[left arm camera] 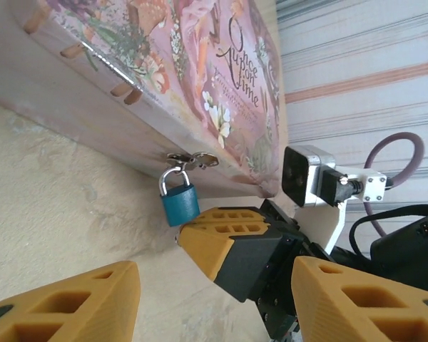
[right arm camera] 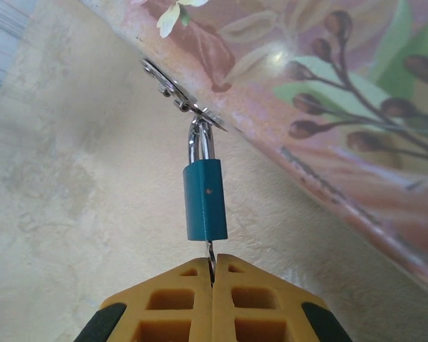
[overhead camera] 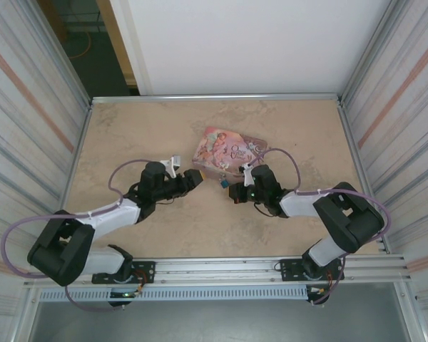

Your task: Unlock a padlock with a key

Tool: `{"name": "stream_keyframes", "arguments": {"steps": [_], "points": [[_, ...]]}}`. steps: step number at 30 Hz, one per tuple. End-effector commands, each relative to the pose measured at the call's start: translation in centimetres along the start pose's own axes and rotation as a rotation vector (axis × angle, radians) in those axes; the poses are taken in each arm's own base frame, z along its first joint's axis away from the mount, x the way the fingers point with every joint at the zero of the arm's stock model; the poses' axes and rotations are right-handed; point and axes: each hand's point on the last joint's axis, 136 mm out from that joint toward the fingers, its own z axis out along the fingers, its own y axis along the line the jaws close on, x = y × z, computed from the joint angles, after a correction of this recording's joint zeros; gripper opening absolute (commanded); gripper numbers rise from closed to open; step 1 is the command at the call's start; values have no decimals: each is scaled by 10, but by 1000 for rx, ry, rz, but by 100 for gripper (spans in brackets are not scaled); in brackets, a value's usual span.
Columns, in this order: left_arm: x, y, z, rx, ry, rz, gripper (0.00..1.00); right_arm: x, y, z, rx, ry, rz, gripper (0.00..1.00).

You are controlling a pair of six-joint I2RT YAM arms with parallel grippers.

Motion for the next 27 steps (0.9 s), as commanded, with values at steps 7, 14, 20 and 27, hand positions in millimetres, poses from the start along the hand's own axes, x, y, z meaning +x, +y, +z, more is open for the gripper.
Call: {"name": "stream_keyframes", "arguments": {"steps": [7, 14, 20, 27], "points": [[-9, 3, 9, 66, -46, -81, 55, -11, 24, -4, -85, 25, 154, 0], [-7, 11, 16, 63, -37, -100, 55, -10, 26, 0, -94, 42, 265, 0], [-5, 15, 23, 76, -27, -127, 54, -14, 28, 1, -102, 29, 302, 0], [3, 17, 36, 88, 11, -143, 53, -16, 30, 2, -102, 32, 310, 0]]}}
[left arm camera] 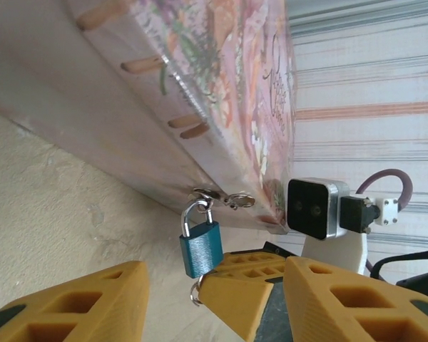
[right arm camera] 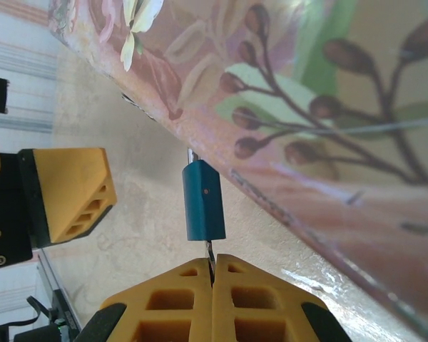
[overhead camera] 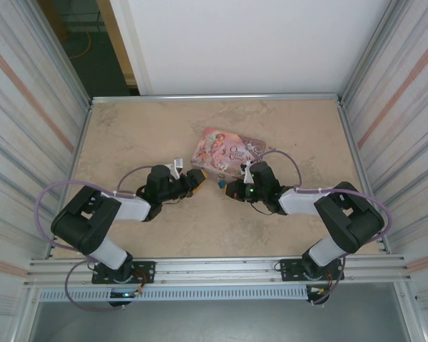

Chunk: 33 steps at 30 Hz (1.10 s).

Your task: Unlock a padlock with a key

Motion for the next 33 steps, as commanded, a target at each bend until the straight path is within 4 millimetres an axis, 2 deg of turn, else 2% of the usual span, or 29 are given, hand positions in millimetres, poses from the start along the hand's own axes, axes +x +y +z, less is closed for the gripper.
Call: {"name": "stream_keyframes", "arguments": {"steps": [1, 14, 33], "points": [[4, -11, 7, 51, 27, 4, 53, -11, 19, 1, -50, -14, 3, 0], [14, -10, 30, 93, 82, -50, 52, -12, 20, 1, -51, -16, 7, 0], [25, -6, 53, 125, 119, -115, 43, -13, 21, 1, -49, -12, 15, 0]]}}
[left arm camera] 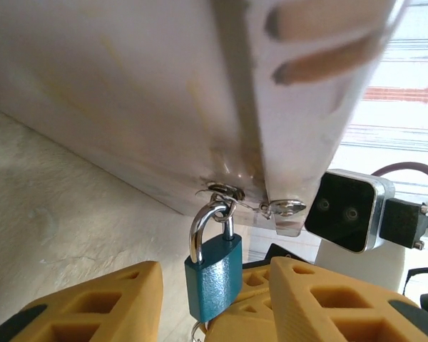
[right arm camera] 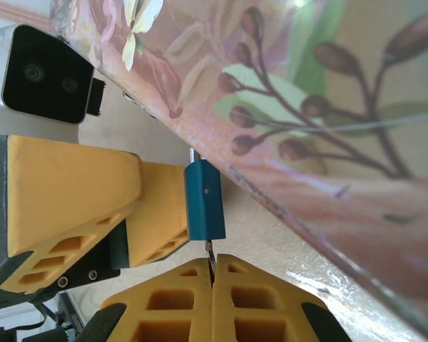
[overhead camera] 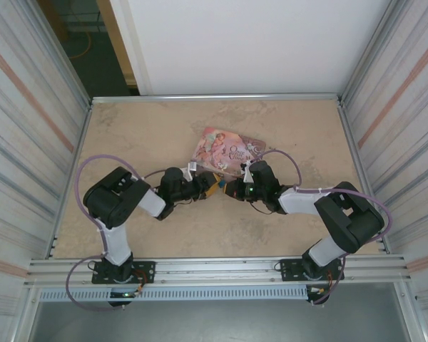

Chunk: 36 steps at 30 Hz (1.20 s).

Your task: Unlock a padlock with a key

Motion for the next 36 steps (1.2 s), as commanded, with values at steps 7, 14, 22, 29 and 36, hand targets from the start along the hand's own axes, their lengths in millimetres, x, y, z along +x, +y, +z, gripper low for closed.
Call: {"name": "stream_keyframes", "arguments": {"steps": [7, 14, 22, 29, 36], "points": [[-1, -12, 9, 46, 9, 1, 40, -11, 22, 1, -58, -9, 5, 0], [1, -13, 12, 50, 17, -1, 38, -12, 24, 1, -69, -10, 18, 0], [1, -12, 16, 48, 17, -11, 32, -15, 34, 1, -116, -13, 44, 0], [0, -12, 16, 46, 11, -17, 23, -16, 38, 1, -136, -14, 63, 0], [-2, -15, 12, 24, -9, 2, 12, -16, 34, -5, -128, -30, 73, 2]]}}
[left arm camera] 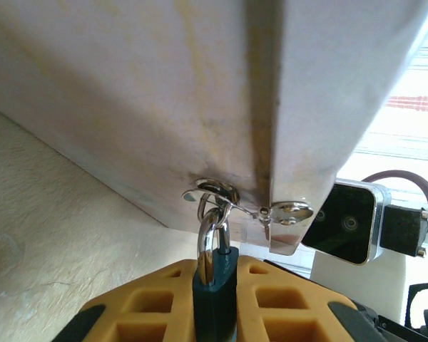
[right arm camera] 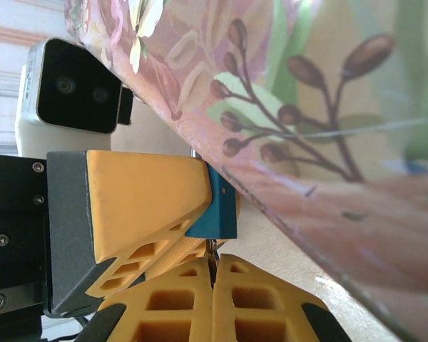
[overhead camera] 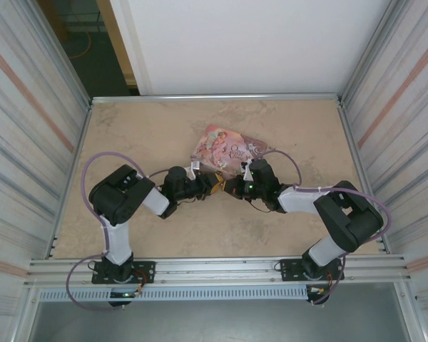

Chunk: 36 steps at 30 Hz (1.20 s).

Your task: Unlock a padlock with a key

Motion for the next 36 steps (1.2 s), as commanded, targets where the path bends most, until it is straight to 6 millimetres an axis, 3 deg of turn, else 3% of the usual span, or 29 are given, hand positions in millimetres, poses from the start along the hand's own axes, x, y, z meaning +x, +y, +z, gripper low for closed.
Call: {"name": "stream_keyframes", "arguments": {"steps": [1, 5, 9, 15, 21, 36], "points": [[0, -13, 0, 7, -10, 41, 10, -8, 25, -7, -88, -26, -33, 4], [-1, -19, -4, -4, -18, 60, 5, -6, 19, -13, -61, -31, -40, 12], [-2, -25, -8, -23, -24, 67, 0, -4, 13, -21, -32, -41, -55, 27], [-1, -34, -14, -50, -29, 54, 0, -4, 11, -38, 18, -65, -133, 40], [-1, -42, -21, -82, -38, 39, 0, -11, 18, -60, 90, -104, -325, 50], [8, -48, -33, -178, -9, -70, 0, -11, 62, -110, 178, -255, -957, 77]]}}
